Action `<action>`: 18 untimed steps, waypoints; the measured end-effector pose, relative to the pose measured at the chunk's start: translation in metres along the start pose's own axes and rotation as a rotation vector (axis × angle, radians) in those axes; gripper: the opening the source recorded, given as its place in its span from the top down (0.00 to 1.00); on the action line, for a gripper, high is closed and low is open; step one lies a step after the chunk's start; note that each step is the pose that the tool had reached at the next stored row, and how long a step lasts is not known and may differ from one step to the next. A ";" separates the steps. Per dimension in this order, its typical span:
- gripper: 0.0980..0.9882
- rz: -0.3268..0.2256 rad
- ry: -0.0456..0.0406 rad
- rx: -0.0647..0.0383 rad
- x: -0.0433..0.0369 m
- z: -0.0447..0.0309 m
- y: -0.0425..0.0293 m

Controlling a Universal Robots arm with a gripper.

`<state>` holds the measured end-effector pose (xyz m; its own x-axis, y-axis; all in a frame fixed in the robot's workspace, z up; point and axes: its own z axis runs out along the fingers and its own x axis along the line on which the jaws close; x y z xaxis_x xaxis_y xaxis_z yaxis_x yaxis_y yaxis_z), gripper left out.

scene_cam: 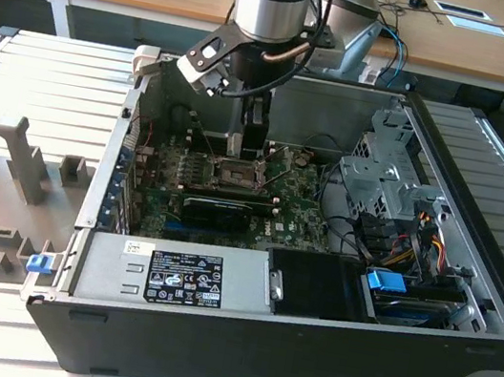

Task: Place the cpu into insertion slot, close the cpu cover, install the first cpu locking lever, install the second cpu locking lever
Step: 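Place the cpu into insertion slot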

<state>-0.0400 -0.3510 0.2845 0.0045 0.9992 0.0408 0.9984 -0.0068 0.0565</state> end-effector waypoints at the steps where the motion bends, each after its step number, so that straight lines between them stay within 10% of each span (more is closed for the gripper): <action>1: 0.51 -0.002 0.0001 0.000 0.0005 0.0019 -0.0002; 18: 0.51 -0.011 -0.0188 0.000 0.0099 0.0400 -0.0023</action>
<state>-0.0400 -0.3395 0.2449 -0.0058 0.9998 0.0214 0.9984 0.0046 0.0569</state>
